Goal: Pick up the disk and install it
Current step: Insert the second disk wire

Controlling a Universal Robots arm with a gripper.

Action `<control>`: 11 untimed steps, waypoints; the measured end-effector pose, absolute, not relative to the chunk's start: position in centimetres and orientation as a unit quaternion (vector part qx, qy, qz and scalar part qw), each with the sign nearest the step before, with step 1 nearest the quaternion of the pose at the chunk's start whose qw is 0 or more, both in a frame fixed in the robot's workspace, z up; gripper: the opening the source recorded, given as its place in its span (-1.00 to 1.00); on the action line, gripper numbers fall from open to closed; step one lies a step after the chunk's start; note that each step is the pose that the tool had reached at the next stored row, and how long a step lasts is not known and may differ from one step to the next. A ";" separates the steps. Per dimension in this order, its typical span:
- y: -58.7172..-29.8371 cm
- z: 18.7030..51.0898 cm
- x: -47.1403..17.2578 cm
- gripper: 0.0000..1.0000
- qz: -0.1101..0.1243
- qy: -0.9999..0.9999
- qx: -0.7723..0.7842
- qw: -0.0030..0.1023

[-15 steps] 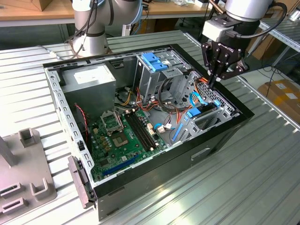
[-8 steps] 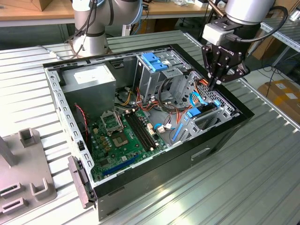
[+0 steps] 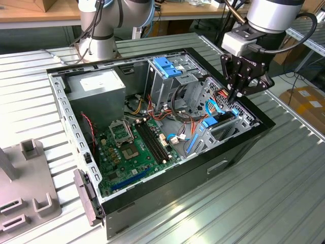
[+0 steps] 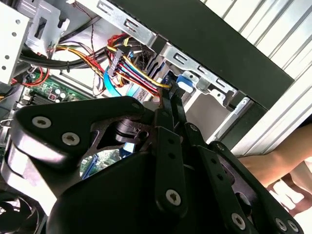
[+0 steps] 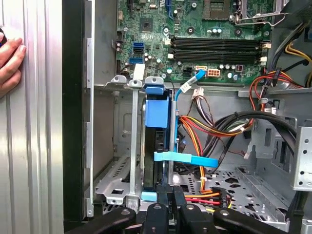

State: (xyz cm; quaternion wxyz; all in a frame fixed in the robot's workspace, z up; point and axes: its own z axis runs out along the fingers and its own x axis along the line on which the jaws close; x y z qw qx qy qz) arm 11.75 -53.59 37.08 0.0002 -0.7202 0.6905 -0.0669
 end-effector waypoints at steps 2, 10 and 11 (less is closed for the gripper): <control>-53.8 37.1 11.3 -0.67 -0.068 0.691 -0.720 0.002; -54.2 37.0 10.9 -0.67 -0.068 0.691 -0.720 0.002; -54.2 37.0 10.9 -0.67 -0.068 0.691 -0.720 0.003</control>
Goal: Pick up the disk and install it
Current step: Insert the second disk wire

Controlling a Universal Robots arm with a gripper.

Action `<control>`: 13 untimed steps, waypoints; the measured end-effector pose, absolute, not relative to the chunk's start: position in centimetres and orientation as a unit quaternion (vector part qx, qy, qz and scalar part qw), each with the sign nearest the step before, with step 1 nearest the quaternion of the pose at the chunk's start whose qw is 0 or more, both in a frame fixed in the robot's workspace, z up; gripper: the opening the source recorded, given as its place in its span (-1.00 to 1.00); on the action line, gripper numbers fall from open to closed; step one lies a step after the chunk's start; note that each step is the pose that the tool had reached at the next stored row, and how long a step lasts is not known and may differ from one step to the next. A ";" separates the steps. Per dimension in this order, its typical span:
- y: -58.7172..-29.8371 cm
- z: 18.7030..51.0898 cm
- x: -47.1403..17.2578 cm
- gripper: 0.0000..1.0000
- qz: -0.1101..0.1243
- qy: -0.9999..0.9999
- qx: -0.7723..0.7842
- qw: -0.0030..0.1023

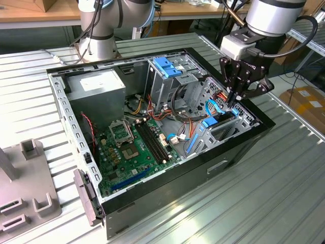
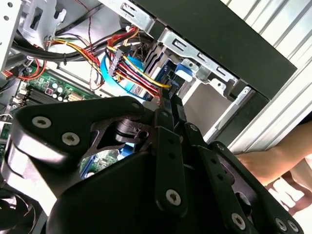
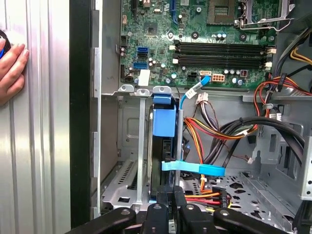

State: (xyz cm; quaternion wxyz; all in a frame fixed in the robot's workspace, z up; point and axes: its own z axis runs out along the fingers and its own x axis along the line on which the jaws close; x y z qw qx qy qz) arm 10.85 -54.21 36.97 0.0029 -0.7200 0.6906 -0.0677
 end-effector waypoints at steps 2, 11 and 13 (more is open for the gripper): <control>-54.3 37.0 10.8 -0.67 -0.065 0.691 -0.720 0.006; -54.8 36.2 10.4 -0.67 -0.057 0.692 -0.719 0.014; -54.8 36.0 10.4 -0.67 -0.057 0.692 -0.719 0.014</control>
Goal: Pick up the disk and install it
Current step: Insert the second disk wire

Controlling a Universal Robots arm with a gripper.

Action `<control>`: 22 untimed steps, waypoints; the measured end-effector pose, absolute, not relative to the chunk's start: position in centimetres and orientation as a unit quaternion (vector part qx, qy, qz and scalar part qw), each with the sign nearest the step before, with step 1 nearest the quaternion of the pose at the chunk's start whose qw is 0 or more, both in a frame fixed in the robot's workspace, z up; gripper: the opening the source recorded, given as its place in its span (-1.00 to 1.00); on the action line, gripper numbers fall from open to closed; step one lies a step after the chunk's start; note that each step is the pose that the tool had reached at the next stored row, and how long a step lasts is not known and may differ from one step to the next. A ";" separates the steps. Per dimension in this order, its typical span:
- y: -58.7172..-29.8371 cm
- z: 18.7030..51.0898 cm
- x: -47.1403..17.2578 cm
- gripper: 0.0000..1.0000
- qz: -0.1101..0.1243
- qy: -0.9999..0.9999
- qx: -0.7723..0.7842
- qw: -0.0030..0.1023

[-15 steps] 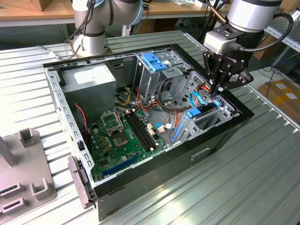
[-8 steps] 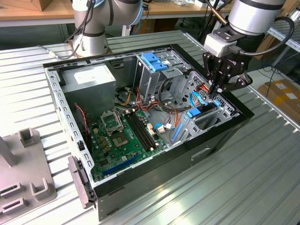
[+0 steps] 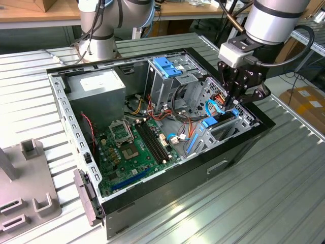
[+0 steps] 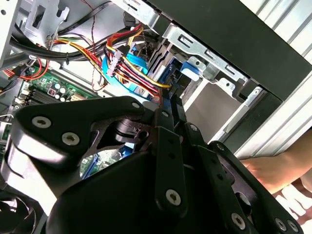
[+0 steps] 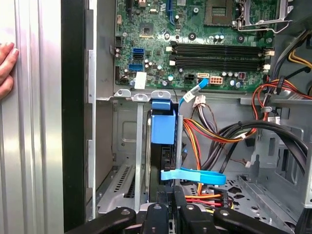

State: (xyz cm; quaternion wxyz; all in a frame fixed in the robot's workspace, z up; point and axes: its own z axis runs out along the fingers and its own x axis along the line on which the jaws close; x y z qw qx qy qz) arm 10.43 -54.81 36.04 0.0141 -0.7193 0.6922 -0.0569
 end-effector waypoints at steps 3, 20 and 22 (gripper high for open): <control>-54.8 35.8 10.4 -0.67 -0.057 0.692 -0.719 0.014; -54.9 34.8 10.5 -0.67 -0.057 0.692 -0.719 0.014; -54.9 34.8 10.5 -0.67 -0.057 0.692 -0.719 0.014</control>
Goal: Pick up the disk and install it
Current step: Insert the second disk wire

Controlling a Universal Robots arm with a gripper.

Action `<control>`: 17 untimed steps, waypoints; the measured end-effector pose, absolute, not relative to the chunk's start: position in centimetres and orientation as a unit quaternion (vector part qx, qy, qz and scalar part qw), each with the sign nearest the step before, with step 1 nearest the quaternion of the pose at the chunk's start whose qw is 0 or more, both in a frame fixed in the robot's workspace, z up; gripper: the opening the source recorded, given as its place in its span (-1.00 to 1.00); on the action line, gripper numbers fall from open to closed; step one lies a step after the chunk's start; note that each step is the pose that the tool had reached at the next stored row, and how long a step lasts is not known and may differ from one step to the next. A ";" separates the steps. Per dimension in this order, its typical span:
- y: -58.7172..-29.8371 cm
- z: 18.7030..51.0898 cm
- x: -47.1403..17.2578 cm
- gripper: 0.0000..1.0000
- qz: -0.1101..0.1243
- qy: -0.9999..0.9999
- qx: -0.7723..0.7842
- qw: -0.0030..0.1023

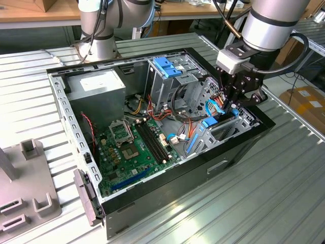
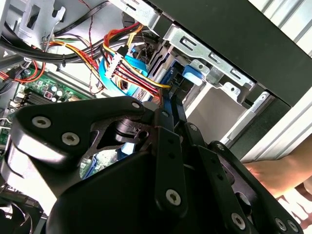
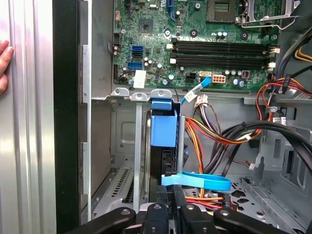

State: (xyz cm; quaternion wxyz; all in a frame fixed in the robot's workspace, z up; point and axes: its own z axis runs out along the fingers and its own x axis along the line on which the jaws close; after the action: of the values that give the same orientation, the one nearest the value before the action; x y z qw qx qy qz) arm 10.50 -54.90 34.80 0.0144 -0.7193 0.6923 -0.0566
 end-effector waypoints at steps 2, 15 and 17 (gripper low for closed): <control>-54.9 34.8 10.5 -0.67 -0.057 0.692 -0.719 0.014; -54.9 34.5 10.5 -0.67 -0.057 0.692 -0.719 0.014; -54.9 34.5 10.5 -0.67 -0.057 0.692 -0.719 0.014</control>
State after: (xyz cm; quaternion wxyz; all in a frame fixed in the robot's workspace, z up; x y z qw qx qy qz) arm 10.47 -54.95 34.50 0.0144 -0.7193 0.6923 -0.0566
